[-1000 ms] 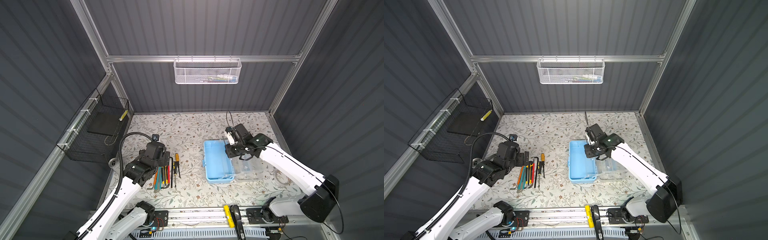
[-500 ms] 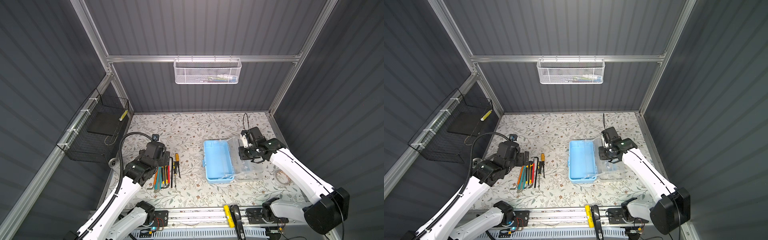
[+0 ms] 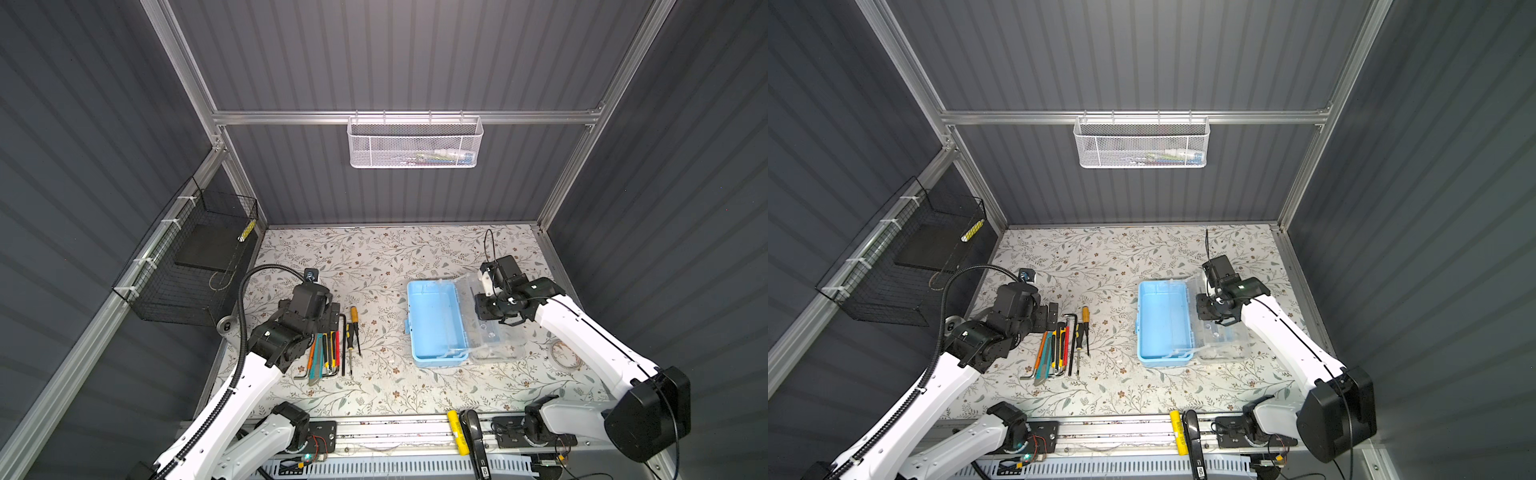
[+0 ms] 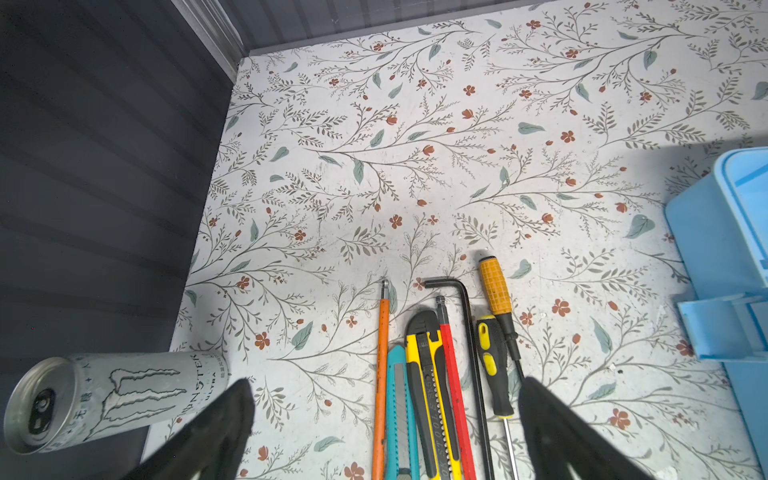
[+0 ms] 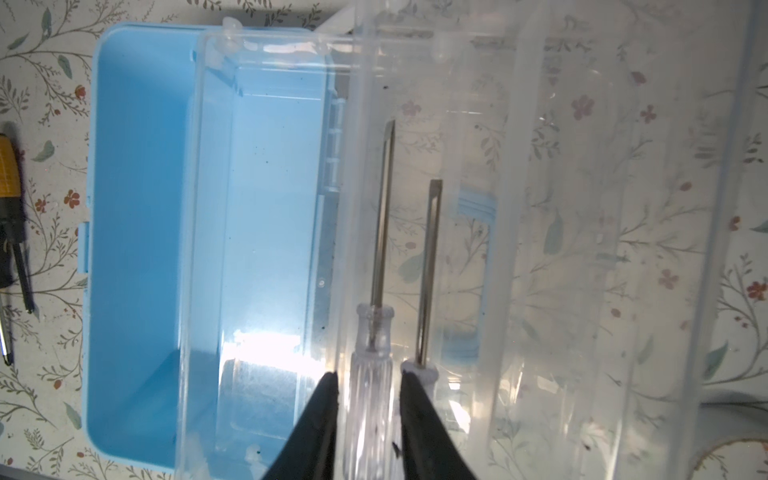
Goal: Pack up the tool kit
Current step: 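Release the screwdriver and move the right gripper to the yellow-handled screwdriver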
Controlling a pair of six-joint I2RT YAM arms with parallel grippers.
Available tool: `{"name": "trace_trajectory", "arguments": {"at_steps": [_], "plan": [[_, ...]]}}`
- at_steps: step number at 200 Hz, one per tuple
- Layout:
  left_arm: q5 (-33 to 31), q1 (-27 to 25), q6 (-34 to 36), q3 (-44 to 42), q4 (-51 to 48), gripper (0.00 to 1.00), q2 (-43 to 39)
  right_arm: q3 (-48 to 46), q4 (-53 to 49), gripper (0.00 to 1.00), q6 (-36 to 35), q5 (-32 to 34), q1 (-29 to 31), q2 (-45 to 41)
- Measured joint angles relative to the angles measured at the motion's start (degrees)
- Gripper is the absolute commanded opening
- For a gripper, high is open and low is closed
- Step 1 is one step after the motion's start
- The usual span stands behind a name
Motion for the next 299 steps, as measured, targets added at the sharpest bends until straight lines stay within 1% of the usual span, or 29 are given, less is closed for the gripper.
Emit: {"name": "trace_trajectory", "arguments": {"at_steps": [14, 37, 57, 73, 96, 108, 134, 167, 199, 249, 279, 299], "plan": [[0.0, 0.0, 0.0, 0.0, 0.0, 0.99, 0.0, 0.3, -0.6, 0.34, -0.1, 0.2, 0.0, 0.0], [0.0, 0.0, 0.0, 0.0, 0.0, 1.0, 0.0, 1.9, -1.8, 0.34, 0.0, 0.4, 0.1, 0.0], [0.0, 0.0, 0.0, 0.0, 0.0, 1.0, 0.0, 3.8, -1.8, 0.35, 0.7, 0.4, 1.5, -0.5], [0.0, 0.0, 0.0, 0.0, 0.0, 1.0, 0.0, 5.2, -0.8, 0.36, 1.9, 0.2, 5.1, -0.7], [0.0, 0.0, 0.0, 0.0, 0.0, 0.99, -0.1, 6.4, 2.8, 0.36, 3.8, 0.0, 12.8, 1.0], [0.0, 0.0, 0.0, 0.0, 0.0, 0.99, -0.1, 7.3, 5.7, 0.37, 4.7, -0.3, 17.1, 3.8], [0.0, 0.0, 0.0, 0.0, 0.0, 0.99, -0.4, 8.7, 12.7, 0.38, 6.0, -0.4, 24.3, 11.5], [0.0, 0.0, 0.0, 0.0, 0.0, 0.99, -1.3, 13.8, 18.3, 0.39, 7.4, -1.4, 29.6, 22.4], [-0.1, 0.0, 0.0, 0.0, 0.0, 1.0, -2.4, 20.0, 21.9, 0.41, 8.9, -1.4, 32.4, 32.6], [-0.1, 0.0, 0.0, 0.0, 0.0, 0.99, -3.3, 28.9, 25.6, 0.41, 10.2, -2.7, 34.4, 45.6], [-0.2, 0.0, 0.0, 0.0, 0.0, 0.99, -3.4, 34.8, 26.4, 0.42, 10.1, -2.6, 35.1, 51.5], [-0.2, 0.0, 0.0, 0.0, 0.0, 0.99, -3.6, 36.8, 26.5, 0.42, 10.1, -2.3, 35.2, 53.6]]}}
